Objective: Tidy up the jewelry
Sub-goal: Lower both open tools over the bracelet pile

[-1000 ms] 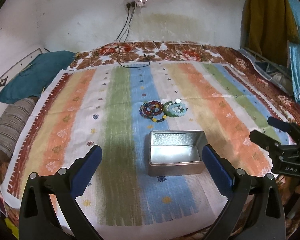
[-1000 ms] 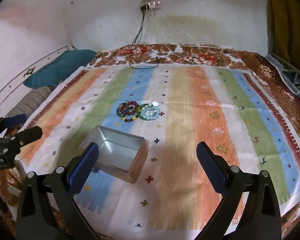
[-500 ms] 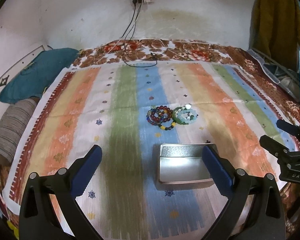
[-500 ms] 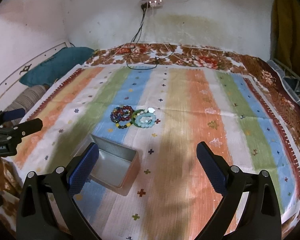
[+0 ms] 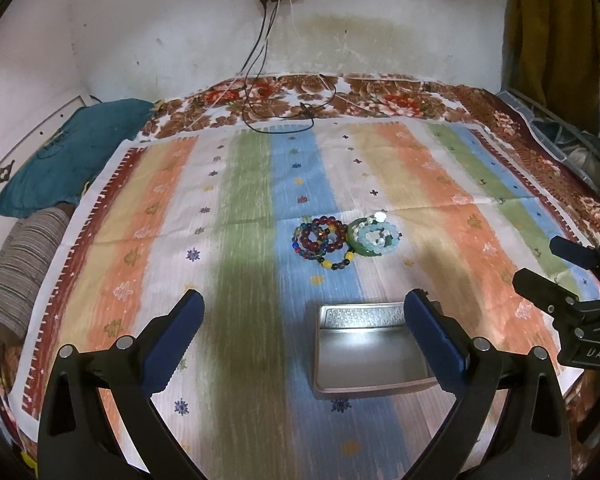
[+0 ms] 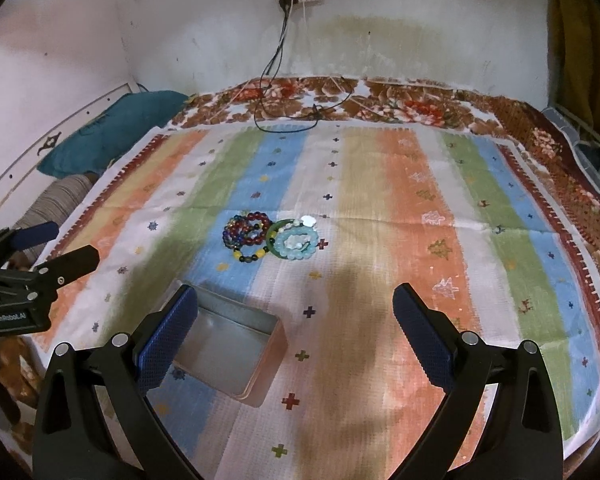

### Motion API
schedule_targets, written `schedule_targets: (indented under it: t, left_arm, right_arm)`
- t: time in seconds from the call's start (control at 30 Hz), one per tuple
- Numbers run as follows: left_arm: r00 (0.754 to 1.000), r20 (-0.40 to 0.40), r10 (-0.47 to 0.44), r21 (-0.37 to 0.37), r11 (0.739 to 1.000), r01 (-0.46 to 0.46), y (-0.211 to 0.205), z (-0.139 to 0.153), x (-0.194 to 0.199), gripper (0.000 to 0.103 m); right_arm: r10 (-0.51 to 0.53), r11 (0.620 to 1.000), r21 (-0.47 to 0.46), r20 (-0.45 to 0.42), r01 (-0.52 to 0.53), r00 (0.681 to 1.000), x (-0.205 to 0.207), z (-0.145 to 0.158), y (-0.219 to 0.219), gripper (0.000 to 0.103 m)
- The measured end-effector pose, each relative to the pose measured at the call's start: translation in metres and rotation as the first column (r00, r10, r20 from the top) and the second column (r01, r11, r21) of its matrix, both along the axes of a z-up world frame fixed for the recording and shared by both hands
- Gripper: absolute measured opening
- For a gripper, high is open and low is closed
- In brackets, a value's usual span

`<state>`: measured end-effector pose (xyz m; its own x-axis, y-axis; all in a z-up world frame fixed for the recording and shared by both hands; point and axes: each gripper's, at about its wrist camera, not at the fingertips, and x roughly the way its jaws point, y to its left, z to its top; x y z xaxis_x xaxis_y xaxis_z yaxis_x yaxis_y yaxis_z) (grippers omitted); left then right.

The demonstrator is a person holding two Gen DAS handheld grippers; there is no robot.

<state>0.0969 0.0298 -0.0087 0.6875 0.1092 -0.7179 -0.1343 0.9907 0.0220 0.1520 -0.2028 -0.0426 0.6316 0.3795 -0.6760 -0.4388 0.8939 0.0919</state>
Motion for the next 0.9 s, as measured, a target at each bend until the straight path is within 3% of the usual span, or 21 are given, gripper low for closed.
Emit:
schedule_targets:
  t: [0.47,0.9]
  left_arm:
    - [0.998,-0.052,0.033,-0.020,0.999,-0.034,0.010,-0.013,0.034,0.097]
    - [0.986,-0.137,0.094,-0.069,0.992,-0.104,0.044,-0.037,0.065,0.097]
  right_arm:
    - [-0.004,1.000,-0.003,-0.050,0.004,0.999,0.030,-0.009,0.013,0.099]
    - [-0.039,0.998,-0.046,-0.139,0.032,0.990,0.066,-0.029,0.022,0.099]
